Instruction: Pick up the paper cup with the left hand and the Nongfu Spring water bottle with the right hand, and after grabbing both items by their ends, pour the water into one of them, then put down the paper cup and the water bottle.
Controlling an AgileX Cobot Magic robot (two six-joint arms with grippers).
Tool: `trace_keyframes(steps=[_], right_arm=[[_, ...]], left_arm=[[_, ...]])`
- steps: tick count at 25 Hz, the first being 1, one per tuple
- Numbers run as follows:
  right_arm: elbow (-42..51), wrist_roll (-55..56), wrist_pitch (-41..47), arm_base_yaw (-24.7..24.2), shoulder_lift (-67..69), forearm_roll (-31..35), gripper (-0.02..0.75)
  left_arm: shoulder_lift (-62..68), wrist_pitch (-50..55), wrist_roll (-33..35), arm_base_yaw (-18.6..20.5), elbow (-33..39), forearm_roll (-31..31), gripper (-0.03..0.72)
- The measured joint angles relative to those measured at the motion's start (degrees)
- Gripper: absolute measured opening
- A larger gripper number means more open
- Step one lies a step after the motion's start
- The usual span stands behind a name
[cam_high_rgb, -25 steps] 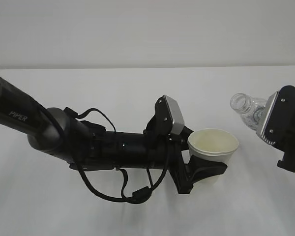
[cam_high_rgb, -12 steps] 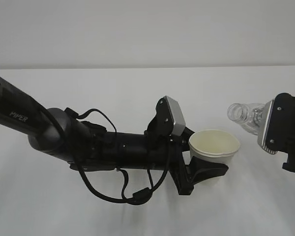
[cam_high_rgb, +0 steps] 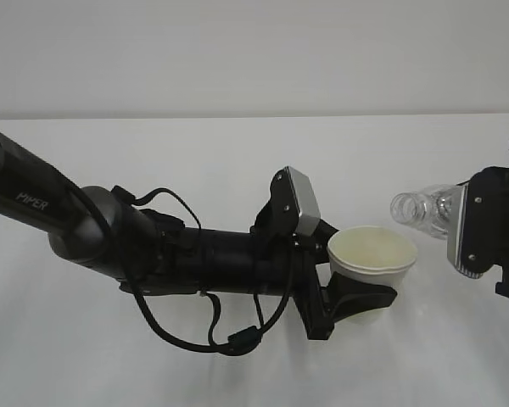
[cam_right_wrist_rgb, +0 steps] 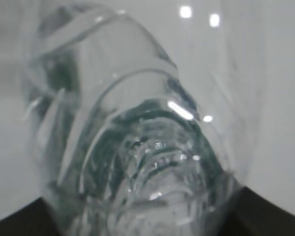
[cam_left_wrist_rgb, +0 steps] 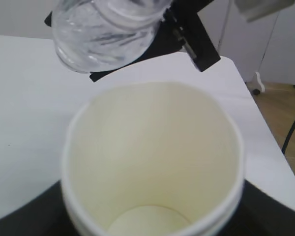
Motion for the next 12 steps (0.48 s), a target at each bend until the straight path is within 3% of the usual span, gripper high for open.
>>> trace_keyframes(steps=[12], right_arm=[[0.0, -2.3, -1.9, 0.0, 0.0, 0.0, 0.4]], left_arm=[[0.0, -0.5, -0.2, 0.0, 0.0, 1.4, 0.473]])
